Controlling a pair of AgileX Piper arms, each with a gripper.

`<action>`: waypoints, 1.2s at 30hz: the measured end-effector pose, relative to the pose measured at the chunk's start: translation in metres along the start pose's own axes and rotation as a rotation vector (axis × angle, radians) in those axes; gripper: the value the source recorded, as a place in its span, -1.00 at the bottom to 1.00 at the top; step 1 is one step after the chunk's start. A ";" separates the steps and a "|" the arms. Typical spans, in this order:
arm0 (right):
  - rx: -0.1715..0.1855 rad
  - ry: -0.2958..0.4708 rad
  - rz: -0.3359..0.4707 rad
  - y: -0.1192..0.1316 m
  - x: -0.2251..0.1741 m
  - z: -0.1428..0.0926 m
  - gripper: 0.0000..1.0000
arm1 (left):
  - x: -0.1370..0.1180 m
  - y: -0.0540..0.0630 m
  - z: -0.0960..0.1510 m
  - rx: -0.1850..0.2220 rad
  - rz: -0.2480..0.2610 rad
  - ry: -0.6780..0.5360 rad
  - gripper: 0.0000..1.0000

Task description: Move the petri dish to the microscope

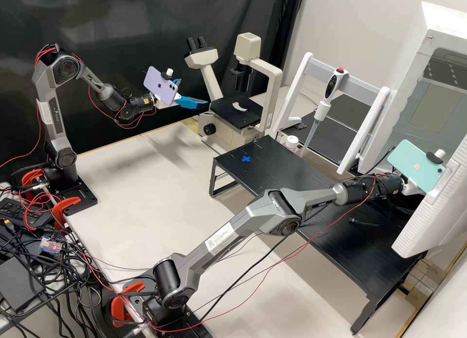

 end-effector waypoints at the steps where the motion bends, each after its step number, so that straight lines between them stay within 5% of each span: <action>1: 0.002 0.000 0.000 0.000 0.000 0.000 -1.00 | 0.000 0.000 0.000 0.000 0.000 0.000 1.00; 36: -0.008 -0.006 0.043 0.005 0.000 0.005 -1.00 | 0.000 0.000 0.000 0.000 0.000 0.000 1.00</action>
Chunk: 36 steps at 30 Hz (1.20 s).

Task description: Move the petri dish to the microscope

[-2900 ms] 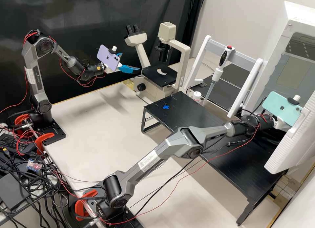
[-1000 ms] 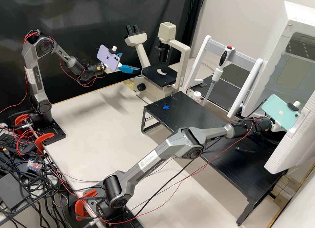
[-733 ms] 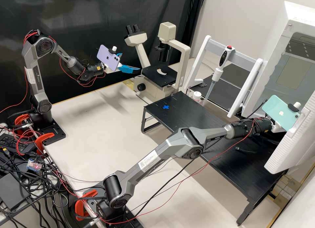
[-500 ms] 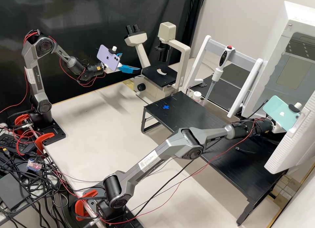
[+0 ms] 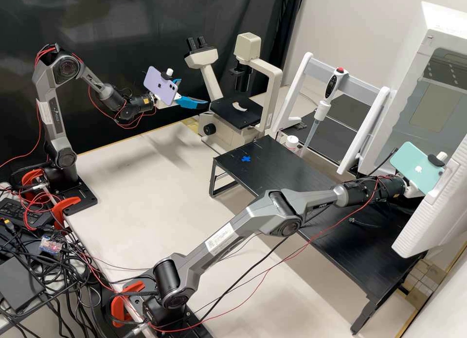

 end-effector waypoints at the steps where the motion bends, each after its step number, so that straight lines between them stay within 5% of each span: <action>1: 0.000 0.000 0.000 0.000 0.000 0.000 -1.00 | 0.000 0.000 0.000 0.000 0.000 0.000 1.00; 10: 0.010 -0.006 -0.006 0.000 -0.001 0.000 -1.00 | 0.000 0.000 0.000 0.000 0.000 0.000 1.00; 15: 0.052 -0.021 -0.022 0.002 -0.007 -0.003 -1.00 | 0.000 0.000 0.000 0.000 0.000 0.000 1.00; 22: 0.054 -0.055 -0.068 0.002 -0.021 -0.003 -1.00 | 0.000 0.000 0.000 0.000 0.000 0.000 1.00; 36: 0.042 -0.007 -0.207 0.002 -0.062 -0.021 -1.00 | 0.000 0.000 0.000 0.000 0.000 0.000 1.00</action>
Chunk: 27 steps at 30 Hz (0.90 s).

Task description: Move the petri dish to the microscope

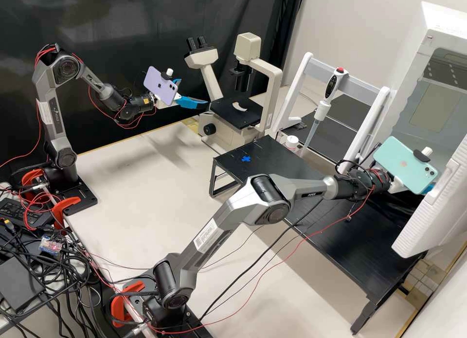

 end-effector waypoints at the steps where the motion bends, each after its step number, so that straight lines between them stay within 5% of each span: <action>1: -0.008 -0.006 -0.006 0.000 -0.005 0.000 -1.00 | 0.000 0.000 0.000 0.000 0.000 0.000 1.00; 27: 0.008 -0.089 -0.049 0.013 -0.106 0.016 -1.00 | 0.000 0.000 0.000 0.000 0.000 0.000 1.00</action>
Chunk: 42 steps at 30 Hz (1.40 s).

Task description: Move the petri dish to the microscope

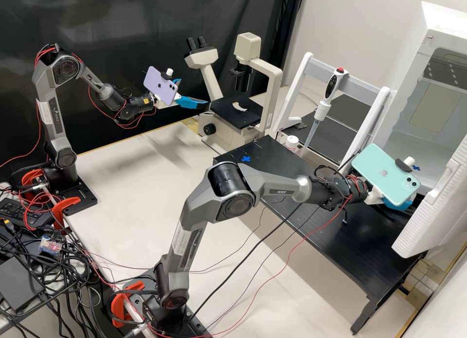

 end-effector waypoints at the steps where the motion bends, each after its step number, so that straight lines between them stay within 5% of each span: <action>1: 0.007 -0.009 -0.012 -0.002 -0.007 0.006 -1.00 | 0.000 0.000 0.000 0.000 0.000 0.000 1.00; 7: 0.020 0.009 -0.020 -0.004 -0.053 0.009 -1.00 | 0.000 0.000 0.000 0.000 0.000 0.000 1.00; 14: -0.033 0.105 -0.071 -0.020 -0.105 0.004 -1.00 | 0.000 0.000 0.000 0.000 0.000 0.000 1.00; 24: -0.134 0.252 -0.154 -0.065 -0.164 -0.012 -1.00 | 0.000 0.000 0.000 0.000 0.000 0.000 1.00; 34: -0.266 0.499 -0.283 -0.118 -0.209 -0.063 -1.00 | 0.000 0.000 0.000 0.000 0.000 0.000 1.00; 42: -0.361 0.585 -0.345 -0.154 -0.229 -0.102 -1.00 | 0.000 0.000 0.000 0.000 0.000 0.000 1.00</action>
